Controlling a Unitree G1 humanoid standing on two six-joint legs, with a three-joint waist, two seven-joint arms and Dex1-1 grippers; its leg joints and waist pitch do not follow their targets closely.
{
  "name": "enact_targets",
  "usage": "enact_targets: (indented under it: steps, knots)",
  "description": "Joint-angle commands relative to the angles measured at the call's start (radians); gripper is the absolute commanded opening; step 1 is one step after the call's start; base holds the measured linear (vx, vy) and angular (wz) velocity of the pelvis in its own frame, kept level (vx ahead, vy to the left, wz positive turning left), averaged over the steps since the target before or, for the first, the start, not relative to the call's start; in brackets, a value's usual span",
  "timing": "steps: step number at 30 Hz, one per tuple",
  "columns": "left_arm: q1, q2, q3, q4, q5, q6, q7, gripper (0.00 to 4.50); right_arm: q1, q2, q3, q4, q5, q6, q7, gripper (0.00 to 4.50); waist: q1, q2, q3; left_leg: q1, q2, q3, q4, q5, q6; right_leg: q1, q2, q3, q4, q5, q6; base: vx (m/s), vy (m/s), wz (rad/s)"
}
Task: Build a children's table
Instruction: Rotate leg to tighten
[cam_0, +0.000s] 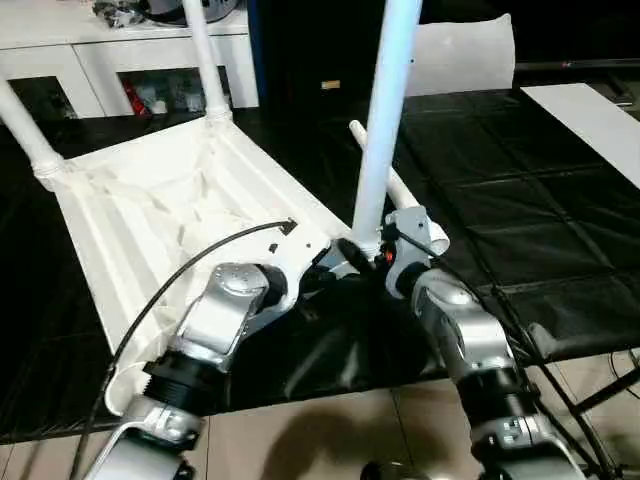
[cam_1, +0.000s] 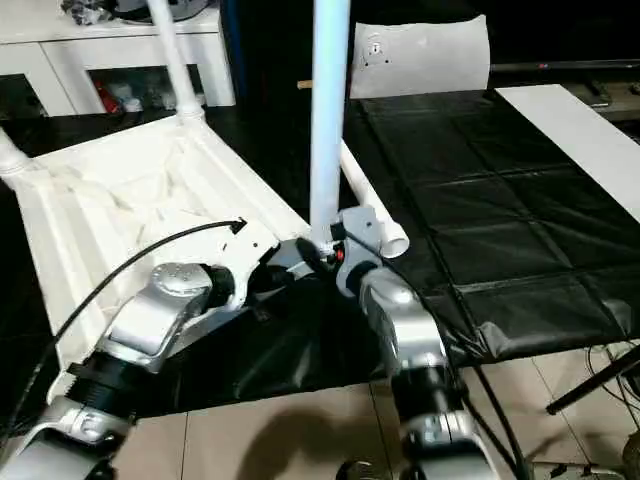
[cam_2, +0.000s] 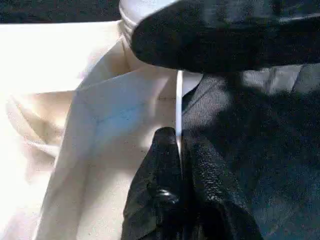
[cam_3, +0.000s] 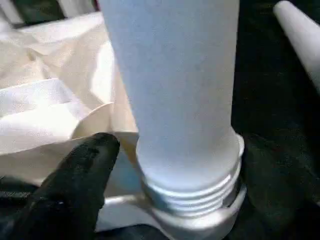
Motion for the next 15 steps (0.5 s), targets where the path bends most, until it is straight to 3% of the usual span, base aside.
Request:
enact_targets:
  steps: [1, 5, 6, 8, 15]
  knots:
    - [-0.013, 0.017, -0.005, -0.065, -0.022, -0.067, -0.040, 0.00, 0.033, -0.009, 0.099, -0.038, 0.046, 0.015, 0.145, 4.37, 0.016, -0.001, -0.071, -0.016, 0.000, 0.011, -0.059, -0.105, 0.112, 0.082, -0.051, 0.049, -0.056, -0.276, -0.143, 0.000, 0.000, 0.00]
    - [0.002, 0.082, -0.033, -0.063, -0.034, -0.147, -0.159, 0.00, 0.061, -0.113, 0.105, -0.093, 0.062, -0.013, 0.280, 4.48, 0.025, 0.004, -0.069, -0.012, 0.005, 0.011, -0.061, -0.128, 0.107, 0.077, -0.049, 0.052, -0.055, -0.288, -0.142, 0.000, 0.000, 0.00]
    - [0.004, 0.107, -0.045, -0.060, -0.037, -0.170, -0.198, 0.00, 0.064, -0.147, 0.103, -0.105, 0.069, -0.017, 0.326, 4.48, 0.026, 0.000, -0.068, -0.011, 0.005, 0.013, -0.061, -0.141, 0.103, 0.076, -0.047, 0.053, -0.057, -0.294, -0.143, 0.000, 0.000, 0.00]
    - [0.007, 0.147, -0.064, -0.053, -0.048, -0.218, -0.265, 0.00, 0.067, -0.203, 0.099, -0.122, 0.083, -0.021, 0.404, 4.48, 0.038, 0.006, -0.068, -0.008, 0.005, 0.012, -0.062, -0.150, 0.101, 0.077, -0.049, 0.054, -0.056, -0.299, -0.139, 0.000, 0.000, 0.00]
    - [-0.006, 0.247, -0.115, -0.023, -0.065, -0.334, -0.450, 0.00, 0.053, -0.329, 0.110, -0.139, 0.119, -0.009, 0.600, 4.48, 0.081, 0.008, -0.071, 0.002, 0.012, 0.017, -0.062, -0.126, 0.091, 0.070, -0.048, 0.059, -0.048, -0.261, -0.161, 0.000, 0.000, 0.00]
